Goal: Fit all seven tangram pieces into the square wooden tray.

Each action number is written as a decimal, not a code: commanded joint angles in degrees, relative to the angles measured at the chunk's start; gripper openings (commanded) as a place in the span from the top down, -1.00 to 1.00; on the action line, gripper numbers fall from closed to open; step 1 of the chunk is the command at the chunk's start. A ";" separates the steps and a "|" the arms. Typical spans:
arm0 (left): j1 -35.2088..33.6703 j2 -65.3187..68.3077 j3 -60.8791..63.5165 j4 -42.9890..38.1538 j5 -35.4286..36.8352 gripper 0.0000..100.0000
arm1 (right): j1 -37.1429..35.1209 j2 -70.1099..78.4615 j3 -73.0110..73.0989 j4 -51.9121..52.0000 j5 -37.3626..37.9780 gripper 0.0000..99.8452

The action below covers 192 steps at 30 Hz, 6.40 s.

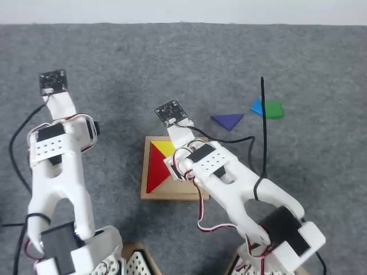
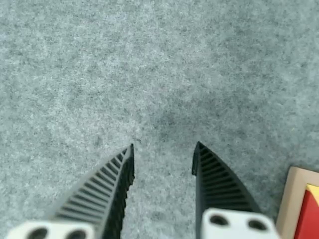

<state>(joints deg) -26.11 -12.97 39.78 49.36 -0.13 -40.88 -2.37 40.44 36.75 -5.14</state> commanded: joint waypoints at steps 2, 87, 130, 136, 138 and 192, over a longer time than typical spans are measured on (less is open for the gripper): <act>0.44 -0.26 -0.57 -1.32 0.00 0.62 | 1.54 -3.82 -2.20 0.57 0.53 0.91; 1.67 -0.26 0.66 -1.49 -0.26 0.62 | 44.09 44.18 -65.67 21.05 24.70 0.54; 1.32 -0.26 0.75 -2.73 -0.18 0.62 | 17.80 -6.29 -22.95 31.43 11.87 0.98; 0.44 -0.26 1.27 -2.90 -0.18 0.62 | -1.01 -9.45 -11.87 24.75 9.93 0.98; 0.44 -0.26 1.27 -2.90 -0.26 0.62 | -5.58 -8.04 -11.69 23.60 9.93 0.98; 0.44 -0.35 1.27 -2.64 -0.26 0.62 | -3.56 -2.77 -1.76 11.65 12.13 0.50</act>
<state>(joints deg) -25.41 -12.97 41.54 47.69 -0.13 -47.30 -5.45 41.14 48.88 5.93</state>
